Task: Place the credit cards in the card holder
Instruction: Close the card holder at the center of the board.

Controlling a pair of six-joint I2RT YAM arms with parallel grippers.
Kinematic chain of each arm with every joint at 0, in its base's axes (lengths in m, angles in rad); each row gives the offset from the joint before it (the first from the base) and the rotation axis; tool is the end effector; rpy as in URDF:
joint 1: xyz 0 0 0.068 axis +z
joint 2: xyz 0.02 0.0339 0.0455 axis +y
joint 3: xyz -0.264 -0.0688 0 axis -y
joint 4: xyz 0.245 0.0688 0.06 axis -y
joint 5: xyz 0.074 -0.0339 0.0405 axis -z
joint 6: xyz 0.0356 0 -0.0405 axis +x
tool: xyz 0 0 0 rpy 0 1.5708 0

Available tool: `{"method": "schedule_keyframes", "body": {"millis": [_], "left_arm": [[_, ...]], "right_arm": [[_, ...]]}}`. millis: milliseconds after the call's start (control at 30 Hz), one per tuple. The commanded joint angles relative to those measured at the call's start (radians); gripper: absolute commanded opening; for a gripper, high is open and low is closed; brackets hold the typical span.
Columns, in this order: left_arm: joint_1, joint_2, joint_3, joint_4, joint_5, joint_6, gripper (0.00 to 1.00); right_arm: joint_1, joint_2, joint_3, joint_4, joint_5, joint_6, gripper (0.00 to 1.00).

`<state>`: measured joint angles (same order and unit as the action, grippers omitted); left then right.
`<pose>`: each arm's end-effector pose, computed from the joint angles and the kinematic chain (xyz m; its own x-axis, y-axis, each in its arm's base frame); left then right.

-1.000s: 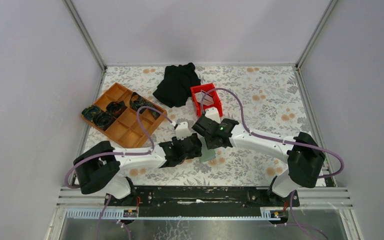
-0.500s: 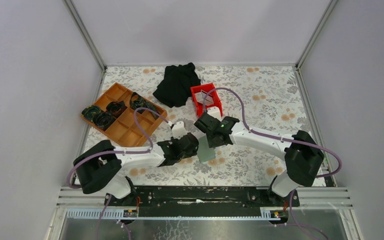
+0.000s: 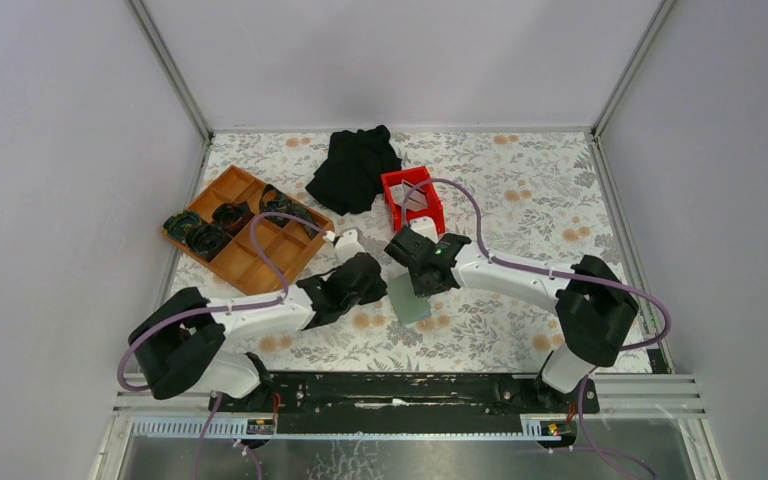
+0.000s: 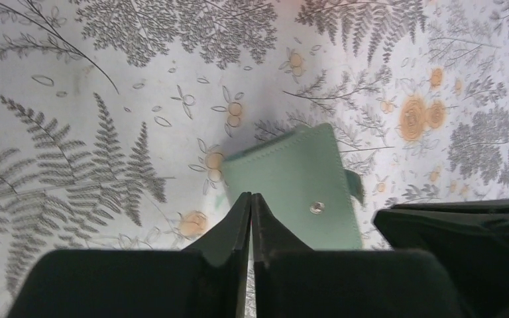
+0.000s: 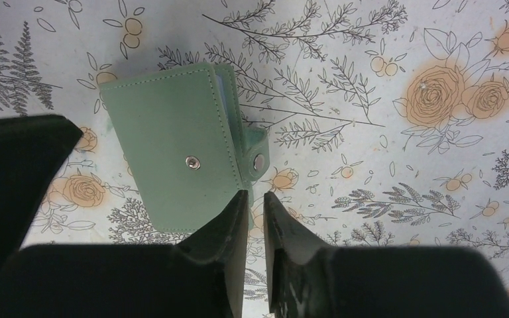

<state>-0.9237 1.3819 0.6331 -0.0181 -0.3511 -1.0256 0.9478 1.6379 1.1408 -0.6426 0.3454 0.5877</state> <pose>0.1714 -0.2065 0.1754 -0.7298 -0.3659 -0.5775 -0.0466 0.8694 -0.4919 0.2003 0.2582 0.2151 -0.8191 -0.2459 -0.5183 -0.2734 0.9616 -0.0243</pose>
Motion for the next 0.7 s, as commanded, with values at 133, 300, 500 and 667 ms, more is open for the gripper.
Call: {"method": "schedule_keyframes", "body": {"millis": [133, 300, 500, 667], "left_arm": [[0.129, 0.049, -0.133, 0.344, 0.252, 0.007, 0.0], [0.163, 0.089, -0.141, 0.446, 0.35, 0.002, 0.0], [0.183, 0.095, -0.14, 0.482, 0.398, -0.008, 0.0], [0.198, 0.128, -0.131, 0.497, 0.424, -0.007, 0.0]], "right_arm": [[-0.013, 0.011, 0.035, 0.006, -0.007, -0.008, 0.14], [-0.016, 0.02, 0.059, -0.003, -0.006, -0.01, 0.15], [-0.017, 0.056, 0.081, -0.011, -0.013, -0.014, 0.25], [-0.016, 0.088, 0.103, -0.019, -0.011, -0.024, 0.27]]}}
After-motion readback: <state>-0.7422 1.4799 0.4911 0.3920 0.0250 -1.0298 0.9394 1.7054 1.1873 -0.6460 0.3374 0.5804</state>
